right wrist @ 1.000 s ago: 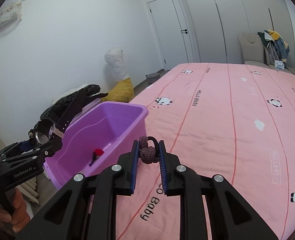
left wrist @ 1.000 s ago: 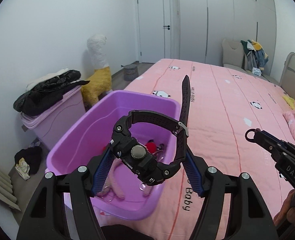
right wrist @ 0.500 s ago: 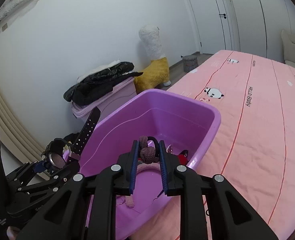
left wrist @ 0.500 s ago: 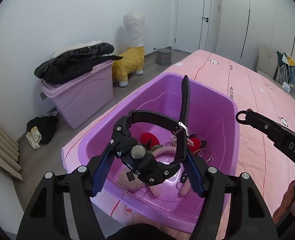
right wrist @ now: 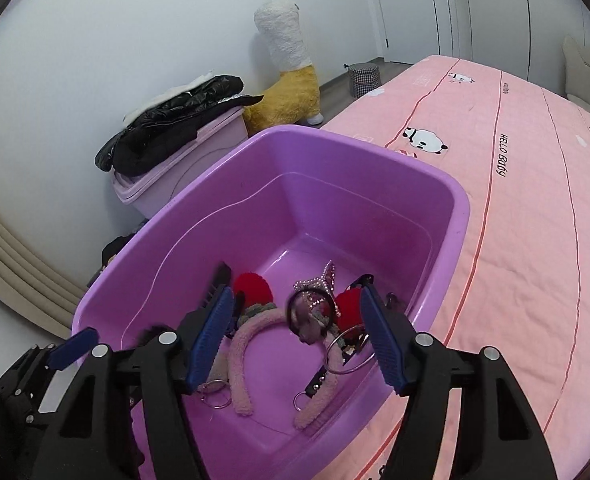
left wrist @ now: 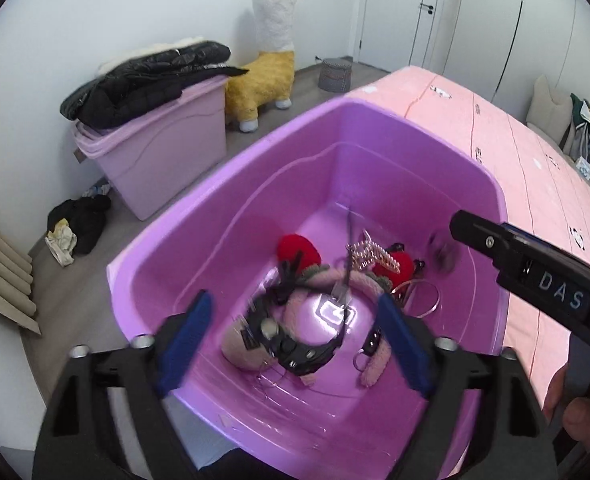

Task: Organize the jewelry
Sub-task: 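Carry the scrunchie and watch into the purple tub and open both tools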

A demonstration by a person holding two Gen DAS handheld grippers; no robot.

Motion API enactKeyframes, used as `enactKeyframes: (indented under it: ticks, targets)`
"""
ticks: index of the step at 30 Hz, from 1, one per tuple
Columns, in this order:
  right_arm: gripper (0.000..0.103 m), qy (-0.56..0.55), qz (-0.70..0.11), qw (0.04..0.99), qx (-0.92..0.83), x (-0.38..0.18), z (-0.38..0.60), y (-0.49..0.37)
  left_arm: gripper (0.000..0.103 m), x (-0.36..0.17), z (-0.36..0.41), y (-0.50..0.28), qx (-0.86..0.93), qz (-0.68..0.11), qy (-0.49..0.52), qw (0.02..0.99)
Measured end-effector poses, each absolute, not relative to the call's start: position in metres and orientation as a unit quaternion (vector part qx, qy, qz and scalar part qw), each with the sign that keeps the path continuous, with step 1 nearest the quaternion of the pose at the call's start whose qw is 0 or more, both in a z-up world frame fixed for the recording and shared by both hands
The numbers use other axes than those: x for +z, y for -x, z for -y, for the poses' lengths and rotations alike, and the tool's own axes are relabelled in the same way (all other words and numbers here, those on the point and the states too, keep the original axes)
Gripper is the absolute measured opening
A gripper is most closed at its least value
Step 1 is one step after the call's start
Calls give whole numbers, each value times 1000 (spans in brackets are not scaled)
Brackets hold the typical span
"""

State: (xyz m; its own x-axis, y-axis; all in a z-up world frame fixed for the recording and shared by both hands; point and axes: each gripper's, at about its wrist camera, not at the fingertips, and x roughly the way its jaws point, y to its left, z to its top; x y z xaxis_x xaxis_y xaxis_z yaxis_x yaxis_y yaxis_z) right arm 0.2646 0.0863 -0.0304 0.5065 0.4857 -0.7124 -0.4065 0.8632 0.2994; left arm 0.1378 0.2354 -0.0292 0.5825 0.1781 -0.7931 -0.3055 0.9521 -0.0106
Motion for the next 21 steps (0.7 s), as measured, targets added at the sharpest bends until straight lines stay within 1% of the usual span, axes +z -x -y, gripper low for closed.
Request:
enactKeyframes:
  ticks: [2, 7, 10, 21]
  targets:
    - [64, -42, -423, 871, 245, -30, -83, -265, 96, -23, -235, -135, 145, -425, 65, 891]
    - [65, -46, -422, 874, 236, -25, -74, -260, 96, -16, -239, -136, 151, -430, 66, 888]
    - [68, -43, -418, 878, 228, -21, -70, -254, 96, -12, -242, -134, 160, -430, 69, 886]
    - [69, -29, -416, 881, 222, -14, -67, -237, 96, 4, -241, -124, 174, -419, 73, 888]
